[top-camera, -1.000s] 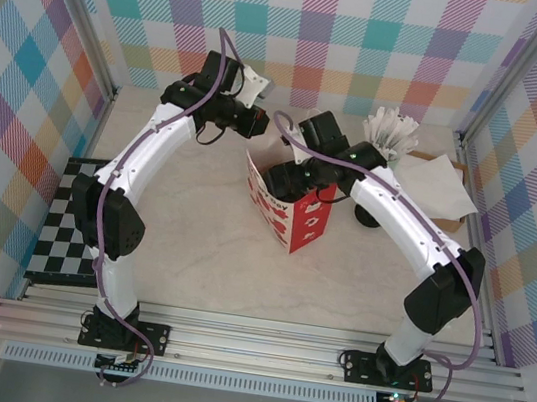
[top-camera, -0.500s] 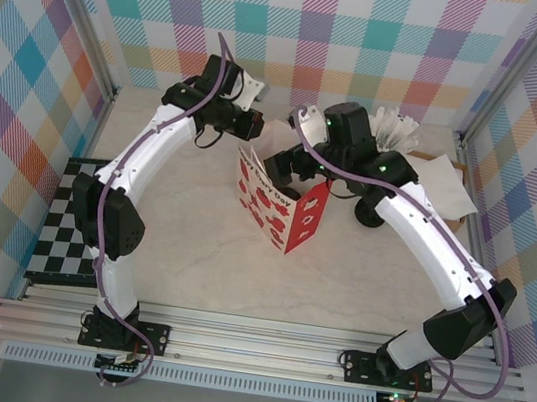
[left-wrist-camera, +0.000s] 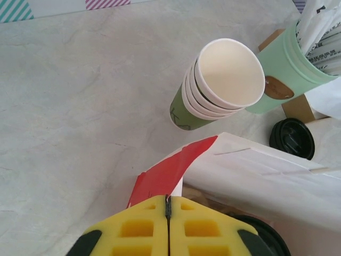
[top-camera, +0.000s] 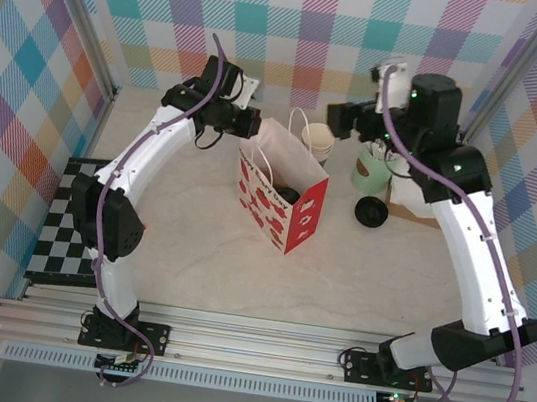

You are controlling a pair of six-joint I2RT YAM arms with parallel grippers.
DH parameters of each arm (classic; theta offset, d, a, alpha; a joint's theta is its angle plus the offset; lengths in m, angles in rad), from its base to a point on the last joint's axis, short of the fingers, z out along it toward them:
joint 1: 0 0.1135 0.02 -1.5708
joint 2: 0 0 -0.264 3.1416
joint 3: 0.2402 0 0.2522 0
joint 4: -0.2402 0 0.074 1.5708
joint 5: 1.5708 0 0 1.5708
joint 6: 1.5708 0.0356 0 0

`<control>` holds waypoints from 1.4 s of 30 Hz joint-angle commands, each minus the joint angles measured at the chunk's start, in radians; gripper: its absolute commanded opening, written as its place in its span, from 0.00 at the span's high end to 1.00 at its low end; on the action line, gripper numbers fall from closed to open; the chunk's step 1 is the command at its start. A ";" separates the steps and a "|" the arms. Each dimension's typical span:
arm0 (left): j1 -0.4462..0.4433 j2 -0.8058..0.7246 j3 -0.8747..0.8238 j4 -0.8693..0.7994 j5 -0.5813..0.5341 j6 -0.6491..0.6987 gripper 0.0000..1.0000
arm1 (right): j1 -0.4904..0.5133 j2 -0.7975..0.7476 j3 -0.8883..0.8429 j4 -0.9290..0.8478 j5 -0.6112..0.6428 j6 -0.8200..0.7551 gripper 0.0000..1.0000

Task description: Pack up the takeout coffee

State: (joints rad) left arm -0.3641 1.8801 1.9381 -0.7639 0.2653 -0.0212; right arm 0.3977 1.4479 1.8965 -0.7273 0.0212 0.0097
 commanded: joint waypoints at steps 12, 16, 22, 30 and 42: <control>0.093 -0.083 0.098 0.124 0.027 -0.147 0.21 | -0.406 0.280 0.369 -0.533 -0.042 0.309 0.06; 0.105 -0.090 0.090 0.209 -0.089 -0.210 0.05 | -0.430 0.420 0.496 -0.664 -0.056 0.339 0.21; 0.106 -0.051 0.091 0.280 -0.260 -0.291 0.00 | -0.433 0.509 0.483 -0.662 -0.024 0.363 0.36; 0.109 0.033 0.144 0.313 -0.273 -0.334 0.00 | -0.459 0.593 0.471 -0.510 -0.132 0.380 0.53; 0.109 0.101 0.221 0.270 -0.231 -0.279 0.00 | -0.321 0.688 0.609 -0.506 -0.103 0.258 0.55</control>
State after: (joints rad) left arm -0.2592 1.9690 2.1162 -0.4965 0.0090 -0.3183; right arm 0.0154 2.1460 2.4763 -1.2404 -0.1326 0.3214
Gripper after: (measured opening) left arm 0.998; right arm 0.452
